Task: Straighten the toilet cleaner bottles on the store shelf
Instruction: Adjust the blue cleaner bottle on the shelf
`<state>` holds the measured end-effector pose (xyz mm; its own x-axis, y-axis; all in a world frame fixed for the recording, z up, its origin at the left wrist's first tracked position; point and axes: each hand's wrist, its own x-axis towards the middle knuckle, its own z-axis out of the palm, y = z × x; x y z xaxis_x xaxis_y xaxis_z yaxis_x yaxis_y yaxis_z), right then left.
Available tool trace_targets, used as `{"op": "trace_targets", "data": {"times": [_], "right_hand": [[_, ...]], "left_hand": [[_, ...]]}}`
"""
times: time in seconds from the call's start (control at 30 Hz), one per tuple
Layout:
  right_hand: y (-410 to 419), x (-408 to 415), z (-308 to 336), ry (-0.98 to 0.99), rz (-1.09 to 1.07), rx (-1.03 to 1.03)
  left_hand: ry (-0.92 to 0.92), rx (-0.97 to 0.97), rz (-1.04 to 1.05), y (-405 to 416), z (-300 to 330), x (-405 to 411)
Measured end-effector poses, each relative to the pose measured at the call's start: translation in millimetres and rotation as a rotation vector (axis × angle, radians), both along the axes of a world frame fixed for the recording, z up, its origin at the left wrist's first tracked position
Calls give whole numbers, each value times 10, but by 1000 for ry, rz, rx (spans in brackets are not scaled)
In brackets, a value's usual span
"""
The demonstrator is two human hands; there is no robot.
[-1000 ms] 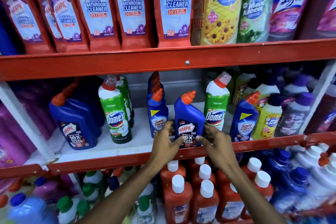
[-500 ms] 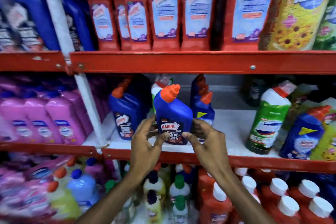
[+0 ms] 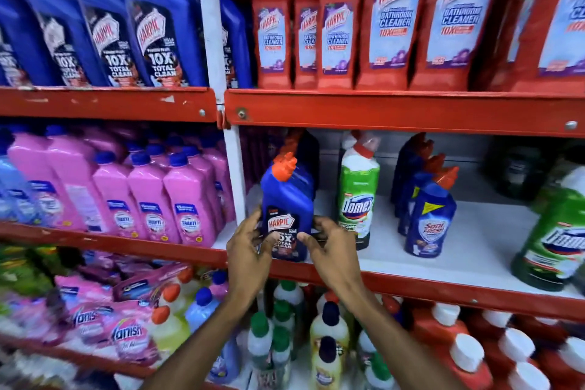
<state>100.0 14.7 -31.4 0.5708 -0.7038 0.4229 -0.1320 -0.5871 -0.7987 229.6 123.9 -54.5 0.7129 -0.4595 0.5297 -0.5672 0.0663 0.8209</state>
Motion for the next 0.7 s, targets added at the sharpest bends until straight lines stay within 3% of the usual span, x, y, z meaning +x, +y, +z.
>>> {"op": "trace_targets", "data": {"times": [0.23,0.37,0.5,0.7], "right_hand": [[-16,-20,-101,56,-3,-18],[12,-267,-59,64,35,-67],[-57,-724,-19,111,-117,-378],[-355,-1509,72,214,-375,-745]], "left_hand": [[-55,87,55,-30,-144,12],[-148,2,171,44,-79,-198],[-552,-96,274,16,63,-516],[-937,95,124,-417,167,-1129]]}}
